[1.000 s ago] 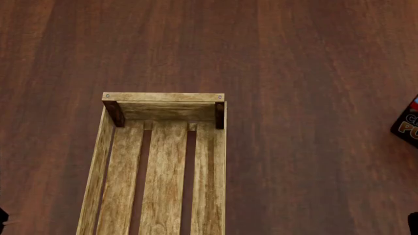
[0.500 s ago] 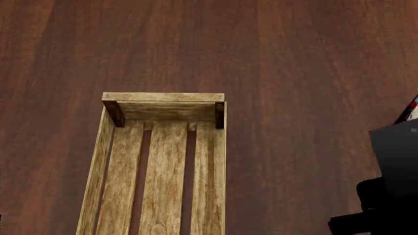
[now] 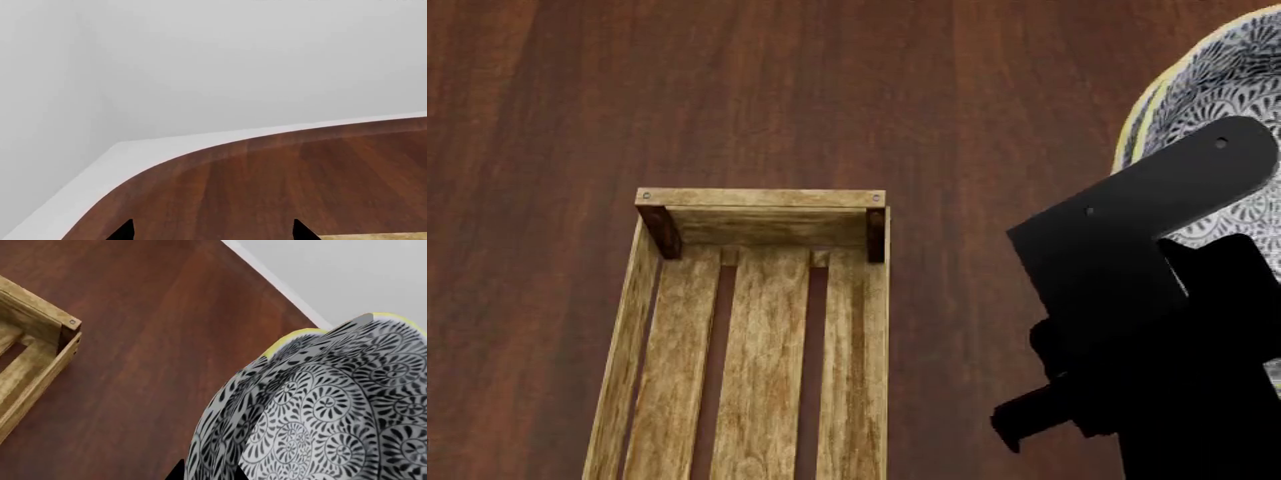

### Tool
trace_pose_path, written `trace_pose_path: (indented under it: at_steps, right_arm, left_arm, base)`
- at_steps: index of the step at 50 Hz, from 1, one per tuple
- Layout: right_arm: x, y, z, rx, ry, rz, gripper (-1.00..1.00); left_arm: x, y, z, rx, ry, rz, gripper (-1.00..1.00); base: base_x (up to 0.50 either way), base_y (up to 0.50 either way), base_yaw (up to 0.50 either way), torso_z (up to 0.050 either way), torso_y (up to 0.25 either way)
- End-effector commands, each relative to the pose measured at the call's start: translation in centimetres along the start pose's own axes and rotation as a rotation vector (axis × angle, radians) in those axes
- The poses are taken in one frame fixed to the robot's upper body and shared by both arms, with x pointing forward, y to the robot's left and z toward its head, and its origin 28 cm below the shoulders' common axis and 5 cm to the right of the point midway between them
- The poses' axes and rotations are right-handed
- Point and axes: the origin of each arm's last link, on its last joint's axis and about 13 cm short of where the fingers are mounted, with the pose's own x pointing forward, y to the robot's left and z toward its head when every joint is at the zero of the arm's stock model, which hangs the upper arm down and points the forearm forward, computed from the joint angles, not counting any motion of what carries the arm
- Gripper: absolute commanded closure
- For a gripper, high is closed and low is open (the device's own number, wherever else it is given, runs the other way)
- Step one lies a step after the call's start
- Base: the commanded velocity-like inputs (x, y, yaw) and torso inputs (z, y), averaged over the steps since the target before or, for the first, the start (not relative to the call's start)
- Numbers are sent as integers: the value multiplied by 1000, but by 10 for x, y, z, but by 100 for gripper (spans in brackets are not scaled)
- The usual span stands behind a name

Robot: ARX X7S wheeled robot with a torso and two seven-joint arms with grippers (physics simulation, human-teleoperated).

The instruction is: Stack the left bowl on the right bowl and place them in the tray.

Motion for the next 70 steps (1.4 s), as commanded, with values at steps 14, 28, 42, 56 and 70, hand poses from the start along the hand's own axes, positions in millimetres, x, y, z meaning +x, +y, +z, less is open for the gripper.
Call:
trace_pose_path:
  at_steps: [14, 28, 42, 56, 70]
  right_arm:
    - [19, 16, 39, -79, -184, 59, 100]
    - [28, 25, 65, -137, -286, 130, 100]
    - [33, 44, 80, -226, -365, 216, 100]
    - [28, 72, 82, -358, -438, 345, 100]
    - [29, 90, 90, -402, -470, 396, 100]
  left_arm:
    - [-1, 1, 2, 0, -3, 5, -100]
    - [-3, 4, 4, -6, -11, 17, -100]
    - [-6, 10, 6, -10, -17, 35, -100]
    - [-10, 16, 11, -11, -33, 50, -100]
    - [-13, 20, 13, -16, -42, 65, -100]
  base:
    - [0, 0, 0, 1, 1]
    - [0, 0, 0, 0, 1]
    - [0, 0, 0, 0, 1]
    - [0, 0, 0, 0, 1]
    - [0, 0, 0, 1, 1]
